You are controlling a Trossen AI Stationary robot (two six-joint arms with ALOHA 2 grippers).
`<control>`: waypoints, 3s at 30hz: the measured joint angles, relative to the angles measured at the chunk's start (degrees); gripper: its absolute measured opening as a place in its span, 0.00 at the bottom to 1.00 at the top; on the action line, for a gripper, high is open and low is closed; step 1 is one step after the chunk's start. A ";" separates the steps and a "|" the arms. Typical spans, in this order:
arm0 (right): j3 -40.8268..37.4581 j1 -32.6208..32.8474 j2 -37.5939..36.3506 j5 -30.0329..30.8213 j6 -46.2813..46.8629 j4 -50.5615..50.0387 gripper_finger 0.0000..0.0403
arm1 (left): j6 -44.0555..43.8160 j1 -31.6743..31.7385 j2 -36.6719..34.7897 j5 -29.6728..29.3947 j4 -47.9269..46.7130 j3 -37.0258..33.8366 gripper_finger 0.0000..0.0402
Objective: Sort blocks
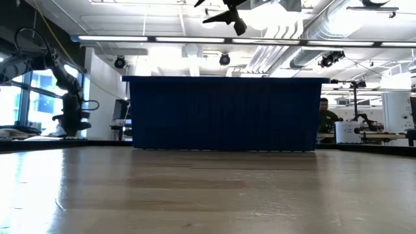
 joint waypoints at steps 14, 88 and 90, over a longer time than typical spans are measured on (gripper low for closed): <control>0.00 0.11 0.00 -0.02 2.69 0.00 0.46 | 3.97 -3.86 -1.98 0.26 -4.73 1.11 0.00; 0.00 -0.07 -0.02 3.96 2.77 0.62 0.46 | 18.81 -1.33 -6.13 11.77 -8.07 0.85 0.00; 0.00 -0.05 0.00 4.34 2.71 0.34 0.46 | 18.89 -0.57 -6.40 8.81 -5.83 0.85 0.00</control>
